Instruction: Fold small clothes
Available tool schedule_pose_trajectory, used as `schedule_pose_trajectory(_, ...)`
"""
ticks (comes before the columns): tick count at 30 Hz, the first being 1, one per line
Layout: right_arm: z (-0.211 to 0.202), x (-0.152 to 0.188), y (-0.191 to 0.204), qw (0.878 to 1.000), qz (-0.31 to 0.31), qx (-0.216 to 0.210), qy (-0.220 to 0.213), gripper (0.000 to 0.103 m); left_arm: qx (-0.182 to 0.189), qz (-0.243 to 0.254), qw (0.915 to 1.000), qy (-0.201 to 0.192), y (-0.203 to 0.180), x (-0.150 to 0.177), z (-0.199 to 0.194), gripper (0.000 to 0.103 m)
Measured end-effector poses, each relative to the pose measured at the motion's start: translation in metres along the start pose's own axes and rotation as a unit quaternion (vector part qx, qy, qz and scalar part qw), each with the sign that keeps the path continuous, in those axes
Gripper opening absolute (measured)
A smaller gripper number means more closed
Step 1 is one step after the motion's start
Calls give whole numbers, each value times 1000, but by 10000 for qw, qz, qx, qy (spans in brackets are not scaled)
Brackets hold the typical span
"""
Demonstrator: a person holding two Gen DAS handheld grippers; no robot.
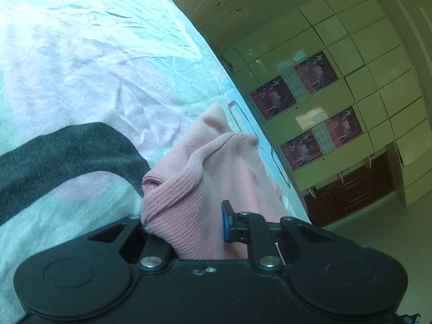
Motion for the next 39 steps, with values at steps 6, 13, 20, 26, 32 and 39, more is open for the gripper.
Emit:
schedule_pose_trajectory(6, -1, 0, -4, 9999, -16, -129, 35, 0, 161, 1241, 9921, 56, -75, 8, -11, 8)
schedule_pose_trajectory(13, -89, -27, -81, 9898, 1133, -143, -851, 0, 463, 2854, 9549, 673, -208, 84, -2, 8)
schedule_pose_trajectory(20, -180, -26, -204, 9690, 2100, 140, -1291, 1, 672, 3811, 8838, 2629, -270, 251, 54, 38)
schedule_pose_trajectory(26, -217, -9, -245, 9630, 2405, -108, -1210, 77, 750, 4038, 8810, 2348, -276, 250, 24, 41)
schedule_pose_trajectory(32, -178, 4, -210, 9678, 2329, -824, -481, 54, -159, 4046, 8990, 1670, -240, 169, 38, 38)
schedule_pose_trajectory(39, -137, 15, -196, 9686, 2306, -919, 124, 54, -433, 3865, 9010, 1921, -200, 159, 46, 38)
Point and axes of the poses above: each gripper's, at about its wrist camera, not at the fingertips, and z roughly the way its jaws point, y to its left, x to its underside, the point moved 7 cm from there along z, roughly the way its jaws point, and after that the axes turned 4 degrees about x, right-handed, at the moved point
